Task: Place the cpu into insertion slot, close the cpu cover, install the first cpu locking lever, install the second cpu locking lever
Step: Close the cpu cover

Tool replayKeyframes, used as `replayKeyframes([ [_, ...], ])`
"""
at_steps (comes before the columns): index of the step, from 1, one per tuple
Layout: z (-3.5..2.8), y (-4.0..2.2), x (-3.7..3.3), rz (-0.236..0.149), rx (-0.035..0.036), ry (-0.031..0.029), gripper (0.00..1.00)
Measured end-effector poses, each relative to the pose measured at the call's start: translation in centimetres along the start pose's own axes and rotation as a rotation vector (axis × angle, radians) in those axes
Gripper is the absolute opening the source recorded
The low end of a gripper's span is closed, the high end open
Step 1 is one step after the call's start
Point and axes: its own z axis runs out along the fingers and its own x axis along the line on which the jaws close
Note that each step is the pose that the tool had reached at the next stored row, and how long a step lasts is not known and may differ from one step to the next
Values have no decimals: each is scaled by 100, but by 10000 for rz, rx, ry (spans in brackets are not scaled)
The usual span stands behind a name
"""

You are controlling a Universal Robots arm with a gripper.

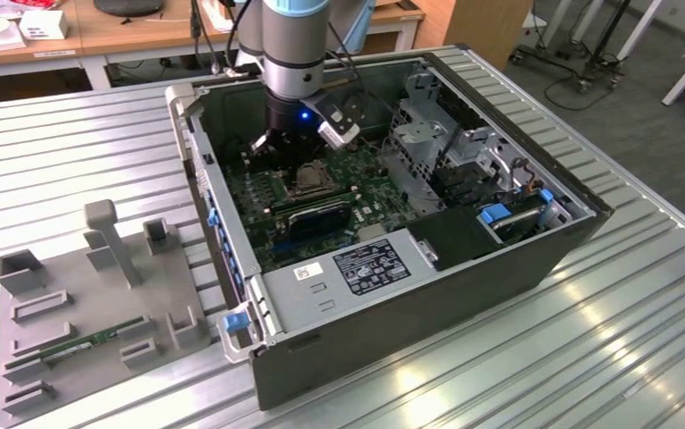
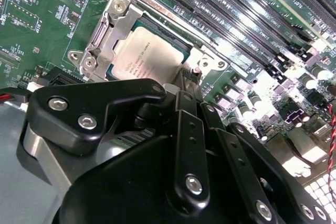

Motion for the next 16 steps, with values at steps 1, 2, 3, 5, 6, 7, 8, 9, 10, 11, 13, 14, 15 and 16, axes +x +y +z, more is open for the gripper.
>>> replayKeyframes([
  [1, -3, 0, 0, 0, 1, 1, 11],
  [2, -6, 0, 0, 0, 1, 1, 11],
  [3, -9, 0, 0, 0, 2, 1, 11],
  [5, -17, 0, 1, 0, 2, 2, 11],
  [6, -22, 0, 0, 0, 2, 2, 11],
  [7, -29, 1, 0, 0, 1, 1, 11],
  [8, -37, 1, 0, 0, 1, 1, 11],
  [9, -47, 1, 0, 0, 2, 2, 11],
  [10, -57, 2, 0, 1, 1, 1, 11],
  [11, -69, 2, 0, 0, 1, 1, 11],
  [13, -98, 3, 0, 0, 1, 1, 11],
  [14, -115, 4, 0, 1, 2, 1, 11],
  [15, -131, 4, 0, 0, 1, 1, 11],
  [16, -151, 5, 0, 0, 1, 1, 11],
])
